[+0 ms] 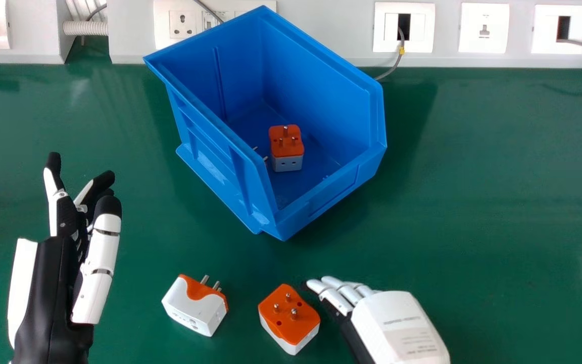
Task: Pick all objects and put in blue box
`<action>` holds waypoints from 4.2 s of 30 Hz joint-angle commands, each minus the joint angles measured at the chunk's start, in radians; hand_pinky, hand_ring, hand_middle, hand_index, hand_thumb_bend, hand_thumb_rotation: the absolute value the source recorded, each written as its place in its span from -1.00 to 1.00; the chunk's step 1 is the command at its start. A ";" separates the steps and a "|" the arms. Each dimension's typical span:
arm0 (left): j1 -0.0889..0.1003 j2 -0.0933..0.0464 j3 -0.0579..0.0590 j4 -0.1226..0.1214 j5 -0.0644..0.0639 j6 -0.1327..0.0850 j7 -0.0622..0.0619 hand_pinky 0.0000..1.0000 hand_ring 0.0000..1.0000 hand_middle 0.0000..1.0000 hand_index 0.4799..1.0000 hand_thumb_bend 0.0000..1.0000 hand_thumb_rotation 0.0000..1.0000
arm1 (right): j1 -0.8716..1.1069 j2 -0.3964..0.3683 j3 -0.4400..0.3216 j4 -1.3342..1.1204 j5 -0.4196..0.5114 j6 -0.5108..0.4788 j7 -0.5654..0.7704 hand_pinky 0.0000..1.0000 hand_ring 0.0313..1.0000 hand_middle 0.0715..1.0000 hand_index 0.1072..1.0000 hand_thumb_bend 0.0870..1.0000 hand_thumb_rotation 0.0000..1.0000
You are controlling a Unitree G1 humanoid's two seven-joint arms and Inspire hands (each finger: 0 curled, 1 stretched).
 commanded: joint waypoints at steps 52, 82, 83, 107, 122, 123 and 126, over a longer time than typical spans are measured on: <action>-0.013 0.018 0.029 -0.059 -0.057 0.015 -0.028 0.67 0.82 0.84 0.59 -0.39 0.74 | -0.243 0.045 0.210 0.231 -0.082 0.329 0.292 0.59 0.76 0.82 0.80 -0.19 0.49; -0.036 0.020 0.022 -0.073 -0.043 0.035 -0.025 0.65 0.81 0.83 0.58 -0.35 0.82 | -0.282 -0.042 0.211 -0.057 -0.216 0.351 0.698 -0.17 -0.09 0.04 0.10 -0.20 -0.16; -0.035 0.020 0.021 -0.074 -0.041 0.035 -0.025 0.65 0.81 0.83 0.58 -0.36 0.82 | -0.285 -0.039 0.210 -0.051 -0.215 0.351 0.695 -0.18 -0.09 0.03 0.10 -0.20 -0.14; -0.024 0.017 0.028 -0.070 -0.059 0.036 -0.026 0.68 0.82 0.84 0.60 -0.49 0.74 | -0.342 0.021 0.234 -0.001 -0.220 0.347 0.720 0.03 0.10 0.21 0.22 0.04 0.34; -0.027 0.019 0.028 -0.069 -0.058 0.036 -0.026 0.67 0.82 0.84 0.59 -0.42 0.72 | -0.355 0.030 0.247 0.015 -0.241 0.347 0.737 -0.01 0.04 0.15 0.20 0.83 0.80; -0.026 0.018 0.028 -0.070 -0.057 0.037 -0.026 0.67 0.82 0.83 0.58 -0.40 0.72 | -0.356 0.033 0.248 0.018 -0.241 0.349 0.736 0.00 0.06 0.17 0.22 0.80 0.80; -0.022 0.018 0.026 -0.077 -0.055 0.043 -0.026 0.67 0.82 0.84 0.60 -0.41 0.72 | -0.367 0.049 0.253 0.035 -0.250 0.358 0.737 -0.03 0.04 0.16 0.24 0.75 0.78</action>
